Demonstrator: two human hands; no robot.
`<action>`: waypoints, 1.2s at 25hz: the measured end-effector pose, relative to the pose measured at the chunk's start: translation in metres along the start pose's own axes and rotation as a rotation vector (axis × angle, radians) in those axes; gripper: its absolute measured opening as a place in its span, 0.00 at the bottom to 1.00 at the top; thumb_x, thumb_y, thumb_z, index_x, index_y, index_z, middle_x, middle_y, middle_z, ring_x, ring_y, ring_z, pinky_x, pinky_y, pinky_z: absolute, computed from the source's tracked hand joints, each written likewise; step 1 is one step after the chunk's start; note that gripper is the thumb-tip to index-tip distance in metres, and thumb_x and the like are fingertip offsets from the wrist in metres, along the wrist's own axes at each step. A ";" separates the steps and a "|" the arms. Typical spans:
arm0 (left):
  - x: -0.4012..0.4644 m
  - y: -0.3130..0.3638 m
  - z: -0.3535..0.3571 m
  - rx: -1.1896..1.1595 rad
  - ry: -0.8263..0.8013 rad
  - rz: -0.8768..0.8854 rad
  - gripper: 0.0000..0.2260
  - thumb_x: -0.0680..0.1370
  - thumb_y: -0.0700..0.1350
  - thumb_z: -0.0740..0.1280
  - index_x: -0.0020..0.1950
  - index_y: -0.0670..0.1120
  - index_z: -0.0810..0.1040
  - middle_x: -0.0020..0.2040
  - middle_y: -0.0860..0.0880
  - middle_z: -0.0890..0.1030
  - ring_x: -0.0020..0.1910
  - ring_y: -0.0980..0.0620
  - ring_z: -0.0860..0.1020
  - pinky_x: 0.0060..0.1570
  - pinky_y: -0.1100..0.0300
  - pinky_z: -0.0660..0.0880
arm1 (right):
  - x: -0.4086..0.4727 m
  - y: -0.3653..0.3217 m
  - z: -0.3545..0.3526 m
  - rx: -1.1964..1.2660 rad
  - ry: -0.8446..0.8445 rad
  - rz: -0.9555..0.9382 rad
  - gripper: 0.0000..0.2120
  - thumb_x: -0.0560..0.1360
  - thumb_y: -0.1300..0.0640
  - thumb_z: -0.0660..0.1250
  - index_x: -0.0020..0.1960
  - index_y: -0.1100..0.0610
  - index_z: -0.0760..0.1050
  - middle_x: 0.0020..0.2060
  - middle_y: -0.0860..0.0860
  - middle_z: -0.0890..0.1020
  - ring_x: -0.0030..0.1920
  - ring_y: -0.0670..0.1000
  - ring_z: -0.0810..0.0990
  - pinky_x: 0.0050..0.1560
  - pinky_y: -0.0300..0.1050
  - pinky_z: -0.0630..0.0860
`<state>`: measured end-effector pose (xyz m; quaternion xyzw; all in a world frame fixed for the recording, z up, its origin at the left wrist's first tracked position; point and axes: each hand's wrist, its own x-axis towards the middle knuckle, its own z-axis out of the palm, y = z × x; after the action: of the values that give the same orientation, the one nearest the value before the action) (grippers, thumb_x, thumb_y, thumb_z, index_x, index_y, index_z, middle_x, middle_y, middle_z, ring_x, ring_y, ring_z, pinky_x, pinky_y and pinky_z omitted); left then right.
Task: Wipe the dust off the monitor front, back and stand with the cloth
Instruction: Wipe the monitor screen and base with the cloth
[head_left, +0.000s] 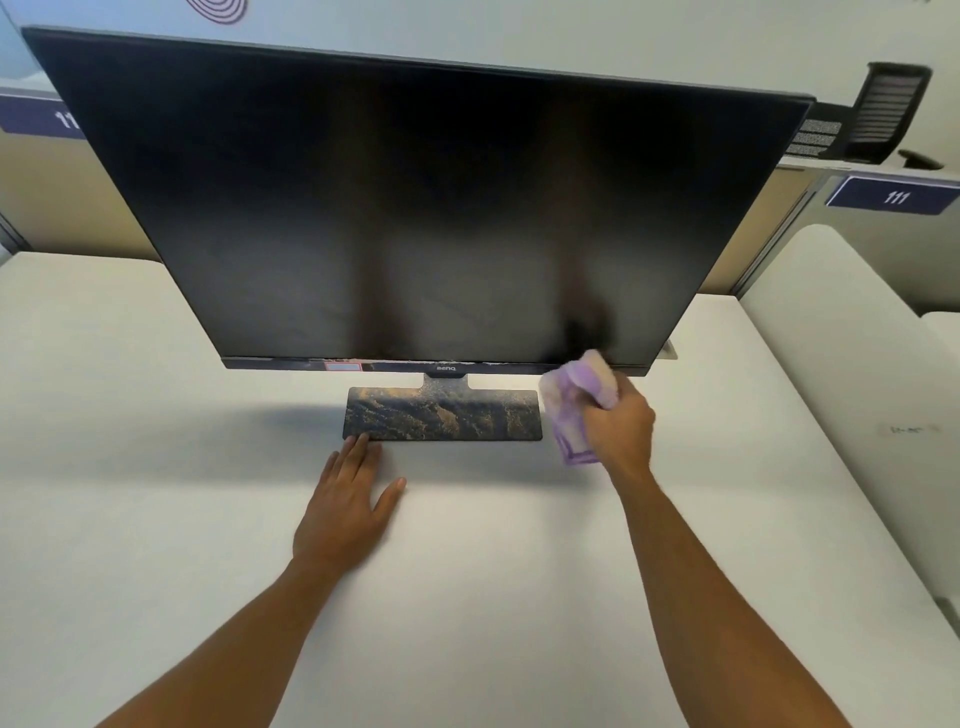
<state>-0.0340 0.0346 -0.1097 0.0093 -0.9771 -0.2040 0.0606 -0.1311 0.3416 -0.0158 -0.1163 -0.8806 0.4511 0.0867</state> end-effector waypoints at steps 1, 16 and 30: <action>0.000 0.000 0.000 0.000 0.001 0.001 0.36 0.76 0.65 0.47 0.75 0.42 0.65 0.78 0.46 0.61 0.78 0.50 0.54 0.76 0.58 0.46 | -0.002 -0.003 0.001 0.021 -0.129 0.002 0.11 0.78 0.48 0.67 0.57 0.52 0.77 0.47 0.48 0.79 0.50 0.54 0.80 0.48 0.41 0.72; 0.000 -0.003 0.003 0.014 -0.009 -0.013 0.36 0.77 0.66 0.46 0.77 0.44 0.63 0.78 0.48 0.60 0.78 0.52 0.52 0.76 0.59 0.45 | -0.018 -0.021 0.022 0.170 -0.177 -0.022 0.07 0.76 0.52 0.69 0.54 0.47 0.77 0.45 0.43 0.82 0.45 0.46 0.82 0.43 0.36 0.75; 0.001 -0.004 0.005 0.024 0.010 -0.008 0.32 0.78 0.62 0.51 0.76 0.43 0.64 0.78 0.47 0.62 0.78 0.51 0.53 0.76 0.58 0.47 | -0.004 0.012 -0.012 0.291 0.019 0.098 0.15 0.76 0.51 0.70 0.60 0.50 0.71 0.51 0.48 0.78 0.50 0.50 0.80 0.45 0.39 0.76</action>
<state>-0.0359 0.0330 -0.1160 0.0148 -0.9791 -0.1925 0.0645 -0.1231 0.3566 -0.0195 -0.1495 -0.7984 0.5764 0.0892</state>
